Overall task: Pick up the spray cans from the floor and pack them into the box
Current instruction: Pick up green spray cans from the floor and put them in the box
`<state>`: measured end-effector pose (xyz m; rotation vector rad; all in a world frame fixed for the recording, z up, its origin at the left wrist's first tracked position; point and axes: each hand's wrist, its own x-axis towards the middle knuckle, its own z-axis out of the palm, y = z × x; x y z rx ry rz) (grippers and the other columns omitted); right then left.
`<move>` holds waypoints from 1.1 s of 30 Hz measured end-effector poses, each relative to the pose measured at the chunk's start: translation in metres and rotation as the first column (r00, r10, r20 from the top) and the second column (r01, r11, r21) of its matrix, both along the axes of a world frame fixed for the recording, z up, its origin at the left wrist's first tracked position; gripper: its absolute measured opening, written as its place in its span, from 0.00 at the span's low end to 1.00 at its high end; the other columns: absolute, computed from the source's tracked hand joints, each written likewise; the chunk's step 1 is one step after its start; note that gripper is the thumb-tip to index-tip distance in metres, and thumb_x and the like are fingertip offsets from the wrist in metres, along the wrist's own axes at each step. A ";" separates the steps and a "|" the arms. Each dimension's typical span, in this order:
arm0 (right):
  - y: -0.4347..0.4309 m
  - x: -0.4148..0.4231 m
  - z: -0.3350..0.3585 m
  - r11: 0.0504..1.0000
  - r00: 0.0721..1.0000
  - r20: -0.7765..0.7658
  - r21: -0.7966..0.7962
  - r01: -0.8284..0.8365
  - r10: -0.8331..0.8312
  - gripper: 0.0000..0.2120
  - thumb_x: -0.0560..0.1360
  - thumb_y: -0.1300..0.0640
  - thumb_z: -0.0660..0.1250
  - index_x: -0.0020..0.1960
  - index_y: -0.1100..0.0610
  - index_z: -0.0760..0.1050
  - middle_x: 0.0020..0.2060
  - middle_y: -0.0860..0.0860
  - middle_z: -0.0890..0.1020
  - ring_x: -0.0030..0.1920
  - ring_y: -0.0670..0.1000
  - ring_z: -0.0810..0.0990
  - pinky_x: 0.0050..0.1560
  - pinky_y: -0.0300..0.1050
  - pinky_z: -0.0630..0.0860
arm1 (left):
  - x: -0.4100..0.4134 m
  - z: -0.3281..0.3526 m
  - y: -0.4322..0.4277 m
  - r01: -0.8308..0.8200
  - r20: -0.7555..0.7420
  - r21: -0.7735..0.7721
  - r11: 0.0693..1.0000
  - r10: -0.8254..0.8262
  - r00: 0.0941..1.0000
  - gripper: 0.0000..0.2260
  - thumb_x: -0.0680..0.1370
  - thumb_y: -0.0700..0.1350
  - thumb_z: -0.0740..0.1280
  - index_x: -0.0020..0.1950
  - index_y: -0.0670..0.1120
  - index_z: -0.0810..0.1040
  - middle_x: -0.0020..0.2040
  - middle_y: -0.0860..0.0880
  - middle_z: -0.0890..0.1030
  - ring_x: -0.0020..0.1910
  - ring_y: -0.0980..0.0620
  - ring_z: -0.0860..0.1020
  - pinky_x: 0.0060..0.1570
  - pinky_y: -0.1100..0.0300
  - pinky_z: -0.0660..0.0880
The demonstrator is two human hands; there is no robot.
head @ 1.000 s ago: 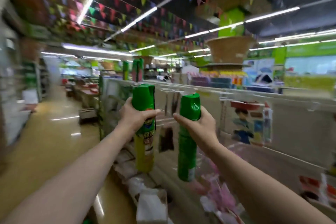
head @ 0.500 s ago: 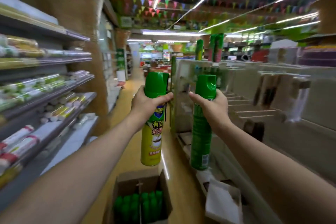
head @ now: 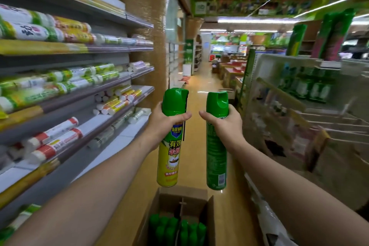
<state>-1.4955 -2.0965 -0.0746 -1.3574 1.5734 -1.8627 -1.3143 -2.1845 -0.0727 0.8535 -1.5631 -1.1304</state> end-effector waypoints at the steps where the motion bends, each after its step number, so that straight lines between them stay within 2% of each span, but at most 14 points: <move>1: -0.016 -0.002 -0.008 1.000 1.000 0.008 0.017 -0.022 0.022 0.21 0.65 0.45 0.82 0.51 0.48 0.78 0.42 0.42 0.85 0.41 0.40 0.83 0.36 0.32 0.76 | -0.001 -0.006 -0.014 -0.016 0.008 0.011 1.000 0.016 1.000 0.39 0.55 0.62 0.84 0.62 0.52 0.77 0.51 0.54 0.85 0.46 0.54 0.85 0.47 0.54 0.82; 4: -0.064 -0.007 -0.038 0.994 0.996 0.054 0.080 -0.071 0.067 0.23 0.65 0.49 0.82 0.55 0.52 0.77 0.44 0.47 0.85 0.42 0.43 0.84 0.38 0.35 0.77 | -0.004 -0.033 -0.061 -0.053 0.037 0.037 0.998 0.052 0.998 0.37 0.55 0.63 0.83 0.60 0.53 0.78 0.51 0.53 0.86 0.47 0.53 0.85 0.49 0.51 0.82; 8: -0.132 -0.016 -0.089 0.977 0.992 0.102 0.191 -0.091 0.072 0.24 0.64 0.50 0.83 0.55 0.50 0.76 0.43 0.44 0.85 0.42 0.40 0.83 0.34 0.31 0.76 | -0.009 -0.091 -0.136 -0.108 0.097 0.132 0.985 0.096 0.991 0.38 0.50 0.67 0.82 0.56 0.56 0.78 0.49 0.55 0.85 0.45 0.56 0.85 0.48 0.52 0.82; 11: -0.178 -0.027 -0.137 0.953 0.993 0.111 0.298 -0.059 0.027 0.25 0.63 0.47 0.84 0.54 0.48 0.76 0.42 0.42 0.84 0.43 0.41 0.84 0.38 0.34 0.77 | -0.013 -0.149 -0.198 -0.132 0.154 0.256 0.958 0.095 0.984 0.39 0.48 0.66 0.82 0.55 0.58 0.77 0.51 0.55 0.84 0.47 0.54 0.84 0.49 0.53 0.81; 13: -0.204 -0.035 -0.170 0.925 0.993 0.114 0.378 -0.025 -0.020 0.24 0.62 0.46 0.84 0.52 0.44 0.75 0.42 0.38 0.84 0.43 0.40 0.83 0.42 0.38 0.77 | -0.015 -0.193 -0.234 -0.127 0.213 0.333 0.934 0.057 0.976 0.43 0.46 0.63 0.82 0.59 0.55 0.77 0.54 0.54 0.84 0.51 0.52 0.83 0.51 0.52 0.81; 15: -0.224 -0.042 -0.200 0.886 0.989 0.136 0.463 -0.005 -0.066 0.24 0.63 0.48 0.84 0.51 0.43 0.74 0.42 0.39 0.84 0.43 0.37 0.82 0.42 0.38 0.75 | -0.015 -0.235 -0.262 -0.132 0.268 0.410 0.902 0.020 0.963 0.44 0.49 0.58 0.84 0.63 0.52 0.77 0.56 0.51 0.83 0.54 0.48 0.82 0.55 0.47 0.80; 18: -0.247 -0.051 -0.245 0.822 0.976 0.166 0.569 0.022 -0.141 0.25 0.62 0.51 0.85 0.52 0.44 0.74 0.46 0.43 0.82 0.45 0.42 0.81 0.41 0.37 0.74 | -0.015 -0.289 -0.293 -0.126 0.321 0.497 0.859 -0.047 0.946 0.42 0.57 0.49 0.87 0.67 0.49 0.75 0.60 0.48 0.82 0.59 0.44 0.79 0.60 0.43 0.78; 21: -0.260 -0.064 -0.296 0.755 0.960 0.196 0.656 0.026 -0.202 0.26 0.62 0.54 0.85 0.53 0.45 0.75 0.47 0.42 0.81 0.46 0.40 0.79 0.41 0.36 0.75 | -0.018 -0.340 -0.317 -0.141 0.381 0.544 0.827 -0.094 0.920 0.41 0.58 0.49 0.86 0.68 0.50 0.74 0.62 0.49 0.81 0.61 0.44 0.78 0.61 0.43 0.77; 24: -0.263 -0.076 -0.351 0.669 0.952 0.175 0.742 0.040 -0.251 0.25 0.62 0.53 0.85 0.52 0.46 0.76 0.46 0.42 0.82 0.44 0.37 0.79 0.36 0.30 0.73 | -0.020 -0.394 -0.325 -0.208 0.435 0.589 0.781 -0.089 0.896 0.39 0.60 0.49 0.86 0.68 0.51 0.75 0.62 0.50 0.81 0.61 0.46 0.78 0.62 0.43 0.77; 28: -0.260 -0.089 -0.437 0.557 0.948 0.122 0.828 0.067 -0.295 0.27 0.60 0.54 0.86 0.47 0.42 0.71 0.45 0.40 0.78 0.46 0.39 0.79 0.37 0.30 0.73 | -0.016 -0.472 -0.321 -0.313 0.521 0.612 0.726 -0.072 0.850 0.39 0.61 0.49 0.86 0.69 0.51 0.74 0.63 0.50 0.80 0.62 0.46 0.77 0.63 0.44 0.76; 29: -0.257 -0.091 -0.460 0.525 0.950 0.106 0.849 0.068 -0.294 0.27 0.61 0.55 0.85 0.49 0.43 0.71 0.46 0.41 0.79 0.48 0.42 0.80 0.41 0.33 0.76 | -0.014 -0.492 -0.318 -0.340 0.536 0.616 0.711 -0.063 0.842 0.39 0.61 0.49 0.86 0.69 0.51 0.74 0.63 0.51 0.80 0.63 0.46 0.77 0.64 0.44 0.75; 31: -0.251 -0.097 -0.501 0.465 0.947 0.081 0.882 0.077 -0.311 0.27 0.62 0.58 0.84 0.54 0.48 0.73 0.49 0.45 0.80 0.52 0.50 0.81 0.51 0.47 0.80 | -0.008 -0.531 -0.312 -0.373 0.550 0.636 0.676 -0.059 0.833 0.39 0.62 0.47 0.85 0.70 0.52 0.73 0.62 0.53 0.79 0.64 0.46 0.76 0.65 0.44 0.74; 33: -0.245 -0.100 -0.536 0.421 0.932 0.064 0.901 0.100 -0.357 0.28 0.63 0.60 0.84 0.58 0.52 0.74 0.52 0.49 0.81 0.54 0.53 0.80 0.58 0.56 0.80 | -0.001 -0.565 -0.304 -0.387 0.552 0.661 0.643 -0.068 0.831 0.38 0.64 0.45 0.84 0.71 0.52 0.72 0.60 0.54 0.77 0.66 0.44 0.75 0.67 0.45 0.73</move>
